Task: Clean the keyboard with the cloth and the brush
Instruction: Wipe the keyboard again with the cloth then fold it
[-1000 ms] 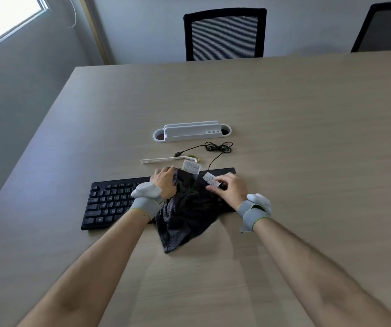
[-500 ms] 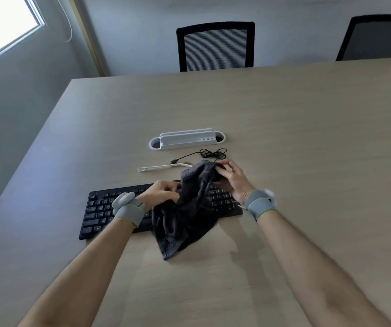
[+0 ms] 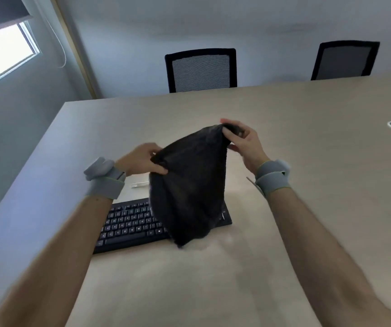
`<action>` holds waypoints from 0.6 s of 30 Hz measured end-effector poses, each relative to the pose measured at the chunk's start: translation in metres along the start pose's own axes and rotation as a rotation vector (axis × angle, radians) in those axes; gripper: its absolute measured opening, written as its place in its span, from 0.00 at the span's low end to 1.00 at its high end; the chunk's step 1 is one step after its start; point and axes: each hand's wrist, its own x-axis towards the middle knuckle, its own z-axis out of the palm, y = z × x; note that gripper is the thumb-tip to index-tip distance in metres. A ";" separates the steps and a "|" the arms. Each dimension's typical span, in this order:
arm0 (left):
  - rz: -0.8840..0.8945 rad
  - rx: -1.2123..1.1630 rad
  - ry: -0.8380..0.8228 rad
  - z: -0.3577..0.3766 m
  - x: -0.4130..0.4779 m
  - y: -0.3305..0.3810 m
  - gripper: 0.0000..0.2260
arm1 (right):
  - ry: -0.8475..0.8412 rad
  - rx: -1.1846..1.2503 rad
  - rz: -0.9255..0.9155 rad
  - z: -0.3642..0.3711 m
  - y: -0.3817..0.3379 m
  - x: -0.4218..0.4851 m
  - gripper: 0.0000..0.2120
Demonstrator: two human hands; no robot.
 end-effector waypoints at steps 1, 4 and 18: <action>0.048 0.006 0.093 -0.007 0.001 0.004 0.08 | 0.028 0.006 -0.054 -0.001 -0.006 0.003 0.12; 0.221 0.026 0.307 -0.025 0.000 0.015 0.13 | 0.081 0.092 -0.133 -0.002 -0.020 0.009 0.12; -0.219 0.517 -0.768 0.048 -0.055 -0.054 0.12 | -0.829 -0.295 0.832 -0.018 0.074 -0.033 0.40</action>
